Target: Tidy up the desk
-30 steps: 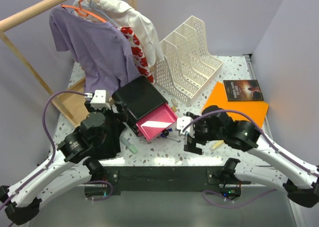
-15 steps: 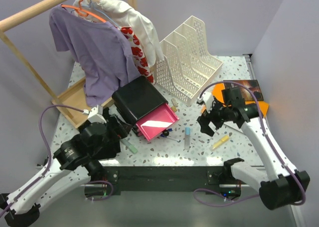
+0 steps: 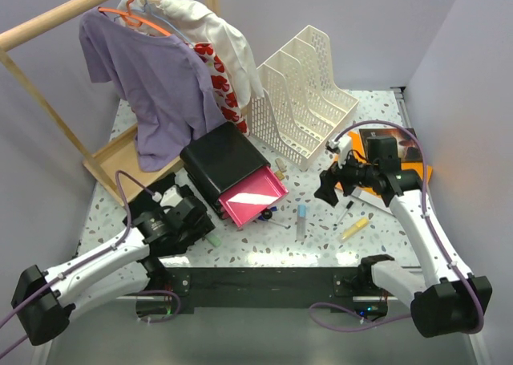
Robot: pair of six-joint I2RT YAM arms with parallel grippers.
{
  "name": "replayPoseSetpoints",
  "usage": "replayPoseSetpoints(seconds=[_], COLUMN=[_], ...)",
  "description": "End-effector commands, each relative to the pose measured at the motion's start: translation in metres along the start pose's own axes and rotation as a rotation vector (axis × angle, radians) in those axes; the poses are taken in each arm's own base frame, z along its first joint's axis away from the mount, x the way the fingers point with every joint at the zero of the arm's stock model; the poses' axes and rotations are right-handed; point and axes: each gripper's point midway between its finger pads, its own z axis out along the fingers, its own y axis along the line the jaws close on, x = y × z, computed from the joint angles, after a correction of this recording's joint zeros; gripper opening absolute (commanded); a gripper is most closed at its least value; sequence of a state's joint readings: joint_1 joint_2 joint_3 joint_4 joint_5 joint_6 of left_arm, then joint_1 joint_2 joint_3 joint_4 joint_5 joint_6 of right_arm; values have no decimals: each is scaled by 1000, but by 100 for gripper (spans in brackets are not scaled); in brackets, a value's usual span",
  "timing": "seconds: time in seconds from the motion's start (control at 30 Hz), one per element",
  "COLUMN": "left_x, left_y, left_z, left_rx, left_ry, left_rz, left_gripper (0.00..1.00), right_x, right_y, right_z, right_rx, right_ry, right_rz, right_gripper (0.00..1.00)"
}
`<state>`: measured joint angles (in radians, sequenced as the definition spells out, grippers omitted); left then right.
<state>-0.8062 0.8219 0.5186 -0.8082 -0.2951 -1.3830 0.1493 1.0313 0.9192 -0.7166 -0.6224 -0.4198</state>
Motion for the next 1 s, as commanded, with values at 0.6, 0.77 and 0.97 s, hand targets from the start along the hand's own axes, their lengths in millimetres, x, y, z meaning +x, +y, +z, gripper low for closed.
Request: replayPoseSetpoints(seconds=[0.6,0.77,0.97], left_x=[17,20,15], left_y=[38,49,49], left_z=[39,38,33], left_rx=[-270,-313,-320], left_ry=[2,17,12], left_rz=[-146,-100,-29], left_gripper=[64,56,30], right_x=[-19,-20,-21], right_y=[5,4,4], right_z=[-2,-3,-5], right_rx=[-20,-13,-4], right_ry=[-99,-101,-106], right_rz=[-12,-18,-24], right_gripper=[99,99,99])
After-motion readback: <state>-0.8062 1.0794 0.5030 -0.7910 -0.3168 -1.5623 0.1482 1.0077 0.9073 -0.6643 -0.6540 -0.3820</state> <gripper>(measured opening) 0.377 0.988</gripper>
